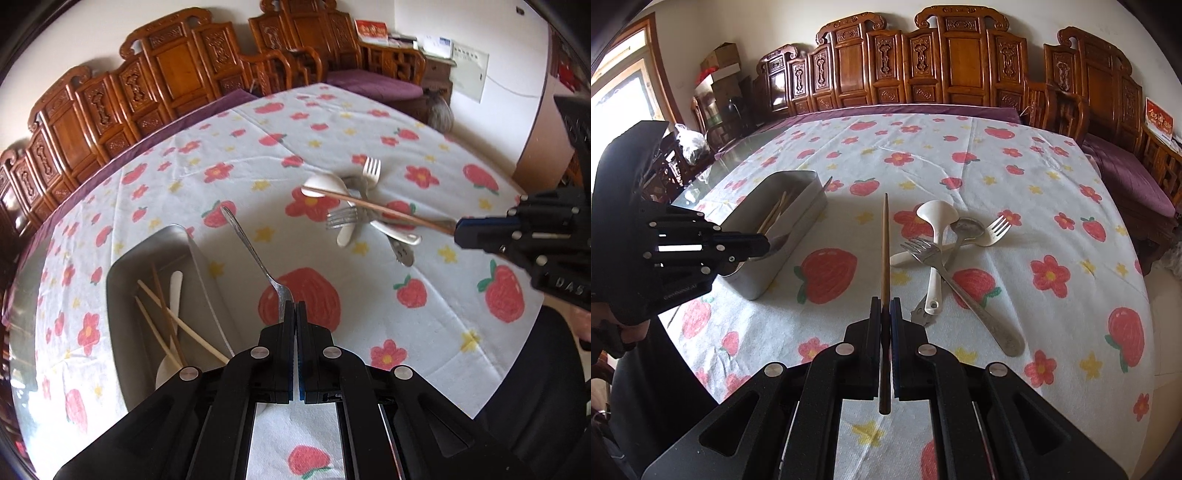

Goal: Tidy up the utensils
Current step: 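Carry the metal spoon into the tray with the left tool while the right tool lowers the brown chopstick in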

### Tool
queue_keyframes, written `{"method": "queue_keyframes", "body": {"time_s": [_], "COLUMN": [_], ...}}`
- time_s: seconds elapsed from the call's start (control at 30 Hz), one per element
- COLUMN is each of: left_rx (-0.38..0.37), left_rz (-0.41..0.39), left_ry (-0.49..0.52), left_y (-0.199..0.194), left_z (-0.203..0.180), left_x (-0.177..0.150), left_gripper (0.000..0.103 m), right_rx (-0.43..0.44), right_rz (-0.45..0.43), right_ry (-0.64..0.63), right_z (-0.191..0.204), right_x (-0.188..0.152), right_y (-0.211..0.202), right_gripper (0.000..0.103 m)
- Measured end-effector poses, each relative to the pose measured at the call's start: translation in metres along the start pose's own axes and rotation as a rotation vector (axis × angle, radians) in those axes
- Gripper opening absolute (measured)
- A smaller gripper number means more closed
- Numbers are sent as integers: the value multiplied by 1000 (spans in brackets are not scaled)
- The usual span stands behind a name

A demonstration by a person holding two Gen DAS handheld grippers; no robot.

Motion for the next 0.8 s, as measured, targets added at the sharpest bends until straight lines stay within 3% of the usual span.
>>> {"method": "queue_keyframes", "body": {"time_s": [0.5,0.8], "left_rx": [35,10], "left_rz": [-55,-7], "left_ry": [-78,-157], "left_y": [-30,-10], "left_z": [48,82], "left_x": [-4,-25], "left_gripper": [0,0], "right_rx": [5,7], "right_rz": [-5,-8], "right_ry": [-59,-89], "right_z": [36,55], "right_x": [16,26], "right_y": [1,0], "right_gripper": [6,6]}}
Point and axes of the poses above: each gripper's, at about its wrist camera, not at the fingertips, and y roughly the way its jaws point, z to its left, x to its top, the point moved 1 cm from there along y, roughly the way its jaws point, and after that the axes turned 2 degrees about -y, right-handed, at the moved point
